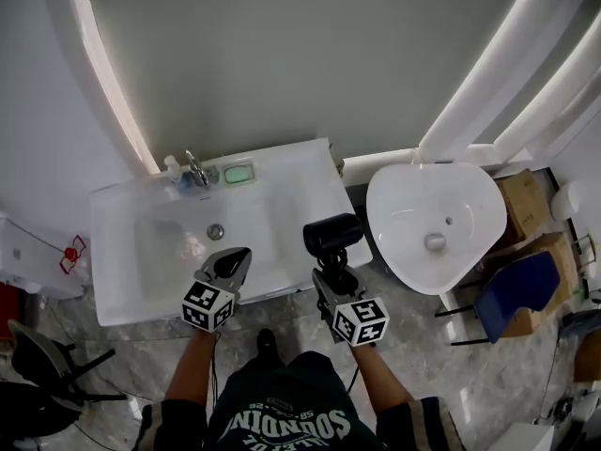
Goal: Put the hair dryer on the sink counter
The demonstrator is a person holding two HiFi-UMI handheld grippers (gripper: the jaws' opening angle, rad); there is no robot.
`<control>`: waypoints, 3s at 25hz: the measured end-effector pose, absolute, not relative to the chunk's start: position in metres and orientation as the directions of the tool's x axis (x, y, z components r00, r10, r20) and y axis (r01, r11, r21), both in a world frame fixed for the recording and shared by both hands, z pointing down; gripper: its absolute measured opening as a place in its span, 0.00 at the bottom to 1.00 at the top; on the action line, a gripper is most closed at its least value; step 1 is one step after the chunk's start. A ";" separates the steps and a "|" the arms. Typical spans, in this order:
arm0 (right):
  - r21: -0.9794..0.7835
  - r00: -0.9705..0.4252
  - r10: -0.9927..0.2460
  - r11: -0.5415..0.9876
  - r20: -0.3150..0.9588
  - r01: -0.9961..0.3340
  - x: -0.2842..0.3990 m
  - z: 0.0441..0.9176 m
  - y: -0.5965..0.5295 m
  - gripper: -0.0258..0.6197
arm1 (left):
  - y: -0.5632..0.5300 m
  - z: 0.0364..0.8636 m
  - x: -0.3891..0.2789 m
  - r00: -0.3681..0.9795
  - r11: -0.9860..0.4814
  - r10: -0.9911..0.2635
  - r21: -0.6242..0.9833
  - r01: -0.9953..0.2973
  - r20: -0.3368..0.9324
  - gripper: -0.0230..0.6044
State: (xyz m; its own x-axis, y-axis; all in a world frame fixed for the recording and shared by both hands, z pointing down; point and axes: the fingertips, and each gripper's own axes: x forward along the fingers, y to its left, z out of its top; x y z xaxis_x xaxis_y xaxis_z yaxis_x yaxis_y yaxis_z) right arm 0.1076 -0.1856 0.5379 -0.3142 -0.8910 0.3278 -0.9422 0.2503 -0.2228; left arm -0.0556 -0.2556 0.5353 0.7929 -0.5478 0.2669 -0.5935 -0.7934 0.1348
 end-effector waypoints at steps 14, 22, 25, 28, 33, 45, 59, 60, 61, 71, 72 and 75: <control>-0.203 -0.336 -0.893 0.285 0.299 -0.937 0.148 0.534 -0.271 0.34 | -0.330 0.532 -0.012 0.772 -0.763 -0.588 0.151 -0.629 0.240 0.12; -0.217 -0.351 -0.877 0.291 0.327 -0.932 0.165 0.550 -0.304 0.34 | -0.353 0.544 -0.004 0.748 -0.737 -0.607 0.161 -0.656 0.269 0.12; -0.228 -0.351 -0.864 0.283 0.360 -0.932 0.169 0.567 -0.307 0.34 | -0.355 0.552 -0.006 0.737 -0.722 -0.613 0.176 -0.669 0.286 0.12; -0.238 -0.349 -0.847 0.272 0.402 -0.933 0.173 0.588 -0.307 0.34 | -0.357 0.561 -0.006 0.729 -0.711 -0.613 0.189 -0.677 0.304 0.12; -0.256 -0.354 -0.816 0.261 0.456 -0.931 0.176 0.618 -0.301 0.34 | -0.360 0.576 -0.006 0.719 -0.695 -0.611 0.211 -0.687 0.331 0.12; -0.266 -0.354 -0.766 0.244 0.537 -0.932 0.190 0.665 -0.322 0.34 | -0.351 0.584 -0.012 0.672 -0.652 -0.640 0.200 -0.731 0.372 0.12; -0.230 -0.311 -0.671 0.210 0.673 -0.950 0.186 0.732 -0.397 0.34 | -0.347 0.593 -0.074 0.546 -0.515 -0.723 0.197 -0.834 0.423 0.12; -0.224 -0.308 -0.662 0.211 0.683 -0.951 0.185 0.736 -0.401 0.34 | -0.348 0.594 -0.077 0.541 -0.509 -0.726 0.198 -0.838 0.425 0.12; -0.219 -0.304 -0.653 0.211 0.693 -0.953 0.184 0.741 -0.406 0.34 | -0.349 0.595 -0.080 0.537 -0.504 -0.727 0.198 -0.840 0.428 0.12; -0.210 -0.256 -0.601 0.148 0.757 -0.966 0.182 0.773 -0.433 0.34 | -0.360 0.603 -0.101 0.515 -0.472 -0.735 0.212 -0.856 0.442 0.12; -0.205 -0.255 -0.597 0.153 0.761 -0.967 0.181 0.775 -0.435 0.34 | -0.362 0.604 -0.103 0.513 -0.470 -0.735 0.213 -0.857 0.443 0.12; -0.193 -0.247 -0.579 0.155 0.777 -0.969 0.178 0.780 -0.438 0.34 | -0.365 0.604 -0.109 0.508 -0.463 -0.736 0.215 -0.860 0.448 0.12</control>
